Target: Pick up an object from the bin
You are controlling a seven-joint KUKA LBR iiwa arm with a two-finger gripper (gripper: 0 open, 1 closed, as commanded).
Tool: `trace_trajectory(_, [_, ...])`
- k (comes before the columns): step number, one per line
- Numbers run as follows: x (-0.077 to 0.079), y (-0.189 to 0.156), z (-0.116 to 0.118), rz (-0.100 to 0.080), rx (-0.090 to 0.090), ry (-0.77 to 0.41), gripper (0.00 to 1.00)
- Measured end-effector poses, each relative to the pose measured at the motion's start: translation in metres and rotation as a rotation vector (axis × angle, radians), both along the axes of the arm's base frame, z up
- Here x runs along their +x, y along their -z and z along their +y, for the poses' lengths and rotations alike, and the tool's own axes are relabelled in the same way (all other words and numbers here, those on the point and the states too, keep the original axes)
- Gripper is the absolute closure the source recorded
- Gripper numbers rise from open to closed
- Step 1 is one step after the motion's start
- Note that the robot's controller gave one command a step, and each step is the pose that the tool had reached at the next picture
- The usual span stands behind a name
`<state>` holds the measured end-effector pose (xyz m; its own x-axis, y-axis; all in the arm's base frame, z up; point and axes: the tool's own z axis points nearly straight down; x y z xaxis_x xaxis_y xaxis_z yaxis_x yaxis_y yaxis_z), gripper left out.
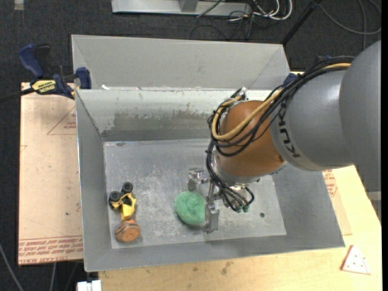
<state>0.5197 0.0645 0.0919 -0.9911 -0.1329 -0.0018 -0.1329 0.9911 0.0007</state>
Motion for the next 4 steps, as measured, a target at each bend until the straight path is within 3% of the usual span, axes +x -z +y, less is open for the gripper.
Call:
trace_trajectory(1, [-0.003, 0.022, 0.010, 0.002, 0.000, -0.121, 1.00])
trace_trajectory(2, [-0.003, 0.022, 0.010, 0.002, 0.000, -0.120, 1.00])
trace_trajectory(3, [0.020, 0.022, 0.004, 0.001, 0.001, -0.111, 1.00])
trace_trajectory(4, [-0.007, -0.146, -0.013, -0.006, 0.000, -0.090, 1.00])
